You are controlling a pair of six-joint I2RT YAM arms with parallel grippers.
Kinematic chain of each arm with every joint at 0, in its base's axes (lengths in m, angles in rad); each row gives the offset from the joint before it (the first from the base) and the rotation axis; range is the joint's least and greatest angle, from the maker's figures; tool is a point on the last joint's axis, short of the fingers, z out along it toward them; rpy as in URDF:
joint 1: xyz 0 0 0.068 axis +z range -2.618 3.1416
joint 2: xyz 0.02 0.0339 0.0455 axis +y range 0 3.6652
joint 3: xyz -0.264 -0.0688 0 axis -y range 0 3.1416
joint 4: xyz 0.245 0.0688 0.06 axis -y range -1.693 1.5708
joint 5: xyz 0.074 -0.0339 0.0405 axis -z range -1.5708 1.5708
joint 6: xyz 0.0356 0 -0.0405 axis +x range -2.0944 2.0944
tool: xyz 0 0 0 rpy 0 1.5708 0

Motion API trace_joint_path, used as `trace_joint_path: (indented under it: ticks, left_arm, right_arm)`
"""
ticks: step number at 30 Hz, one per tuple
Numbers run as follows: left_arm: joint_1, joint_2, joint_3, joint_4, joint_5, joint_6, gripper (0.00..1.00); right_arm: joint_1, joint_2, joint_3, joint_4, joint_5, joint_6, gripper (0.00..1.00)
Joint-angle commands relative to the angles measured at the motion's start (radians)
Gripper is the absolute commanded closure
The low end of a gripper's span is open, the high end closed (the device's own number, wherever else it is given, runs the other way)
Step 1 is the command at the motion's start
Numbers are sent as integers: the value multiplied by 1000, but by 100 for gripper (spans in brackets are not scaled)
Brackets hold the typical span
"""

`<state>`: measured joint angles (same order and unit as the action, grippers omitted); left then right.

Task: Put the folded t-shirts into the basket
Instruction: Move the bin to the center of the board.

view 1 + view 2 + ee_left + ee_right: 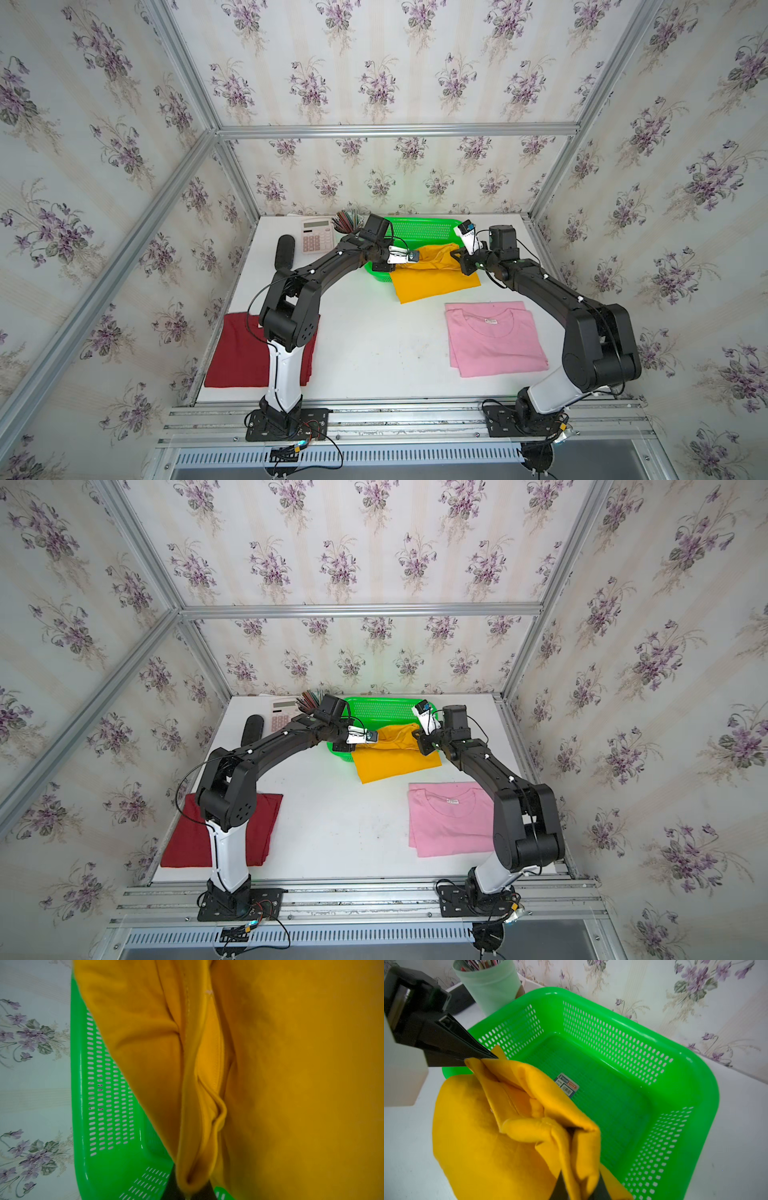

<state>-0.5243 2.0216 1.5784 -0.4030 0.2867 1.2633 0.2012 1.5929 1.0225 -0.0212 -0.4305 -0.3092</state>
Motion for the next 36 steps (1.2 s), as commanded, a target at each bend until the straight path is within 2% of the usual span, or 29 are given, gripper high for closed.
trace_joint_path:
  ticks: [1, 4, 11, 16, 19, 23, 28, 36]
  left_arm:
    - [-5, -27, -61, -4, 52, -2, 100]
    - [-7, -51, -101, -52, 80, 5, 100]
    - [-24, -100, -112, -309, 107, -9, 100]
    - [-43, -270, -254, -355, 165, -70, 100]
    - [-43, -356, -287, -410, 190, -89, 100]
    - [-42, -402, -256, -476, 151, -112, 100]
    - [-36, -377, -160, -565, 50, -148, 100]
    - [-34, -420, -119, -571, 66, -233, 100]
  right_arm:
    - [0, -3, -25, 15, 4, 18, 100]
    - [0, -16, -30, -2, -20, 46, 100]
    - [1, -77, -111, -40, -72, 142, 100]
    - [6, -226, -247, 9, -120, 205, 100]
    - [8, -305, -277, 11, -145, 207, 100]
    - [13, -335, -239, -12, -223, 190, 100]
    - [21, -260, -116, -101, -238, 134, 100]
    - [64, -176, -20, -158, -234, 131, 100]
